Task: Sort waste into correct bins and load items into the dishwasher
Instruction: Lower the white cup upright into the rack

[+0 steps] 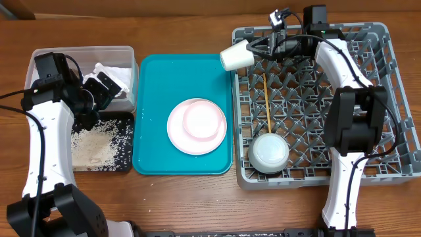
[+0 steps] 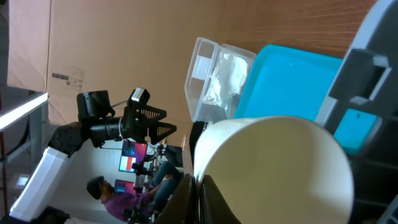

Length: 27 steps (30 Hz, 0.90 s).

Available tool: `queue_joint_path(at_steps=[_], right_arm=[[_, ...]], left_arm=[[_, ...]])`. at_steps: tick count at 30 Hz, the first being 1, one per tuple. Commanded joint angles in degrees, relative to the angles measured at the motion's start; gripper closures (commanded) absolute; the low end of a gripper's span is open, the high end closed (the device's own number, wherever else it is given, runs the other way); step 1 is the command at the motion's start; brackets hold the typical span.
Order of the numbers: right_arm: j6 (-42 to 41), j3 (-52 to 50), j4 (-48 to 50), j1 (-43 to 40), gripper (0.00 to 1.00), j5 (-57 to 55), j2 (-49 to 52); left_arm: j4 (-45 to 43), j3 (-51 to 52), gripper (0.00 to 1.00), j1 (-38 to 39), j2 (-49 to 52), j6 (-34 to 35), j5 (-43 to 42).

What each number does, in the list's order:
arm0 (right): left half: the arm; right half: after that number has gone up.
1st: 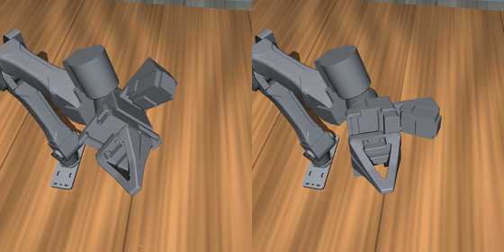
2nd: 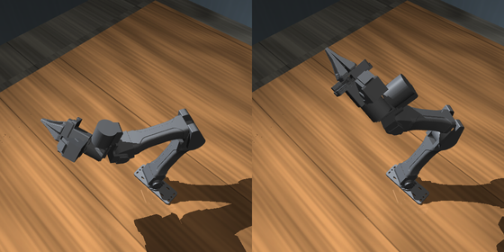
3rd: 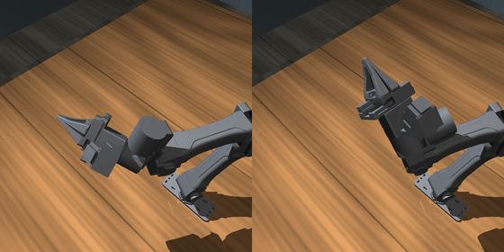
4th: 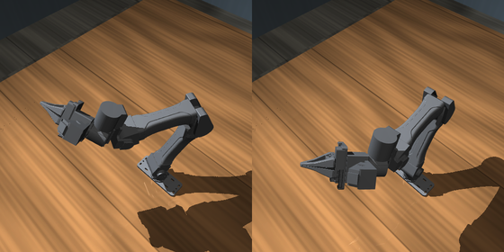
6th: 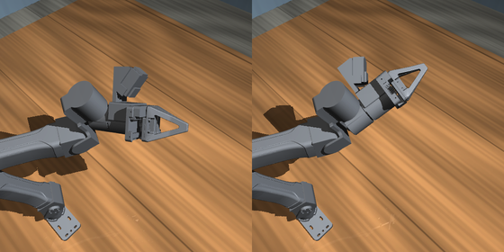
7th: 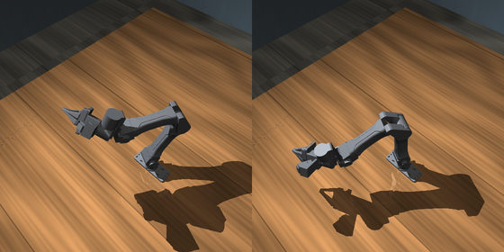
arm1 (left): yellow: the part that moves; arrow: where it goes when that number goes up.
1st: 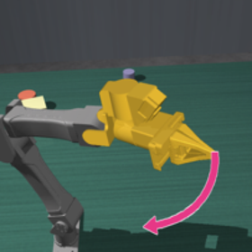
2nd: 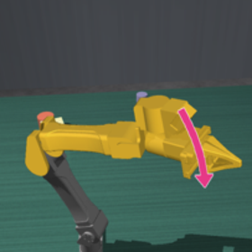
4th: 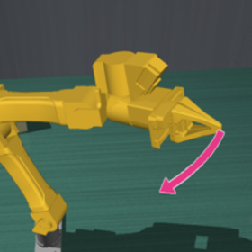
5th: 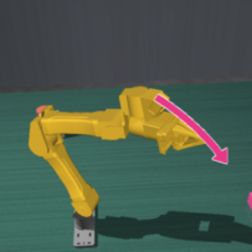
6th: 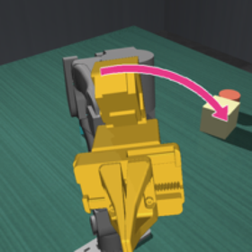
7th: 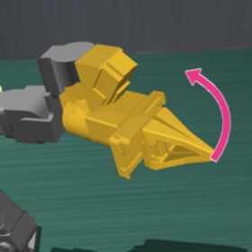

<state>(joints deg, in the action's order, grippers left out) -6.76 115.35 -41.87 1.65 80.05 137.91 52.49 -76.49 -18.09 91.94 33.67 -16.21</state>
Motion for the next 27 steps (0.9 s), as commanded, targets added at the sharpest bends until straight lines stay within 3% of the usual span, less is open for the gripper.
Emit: queue_joint_path(at_steps=[1,8,27], right_arm=[[2.73,0.11,-2.93,0.24,0.96,-5.27,0.68],[5.57,0.11,-8.72,0.09,0.96,-11.39,0.68],[5.73,0.11,-13.18,0.09,0.96,-29.11,0.68]], left_arm=[[-0.07,-0.96,0.00,0.26,-0.55,-0.90,0.52],[-0.07,-0.96,0.00,0.26,-0.55,-0.90,0.52],[-0.07,-0.96,0.00,0.26,-0.57,-0.90,0.52]])
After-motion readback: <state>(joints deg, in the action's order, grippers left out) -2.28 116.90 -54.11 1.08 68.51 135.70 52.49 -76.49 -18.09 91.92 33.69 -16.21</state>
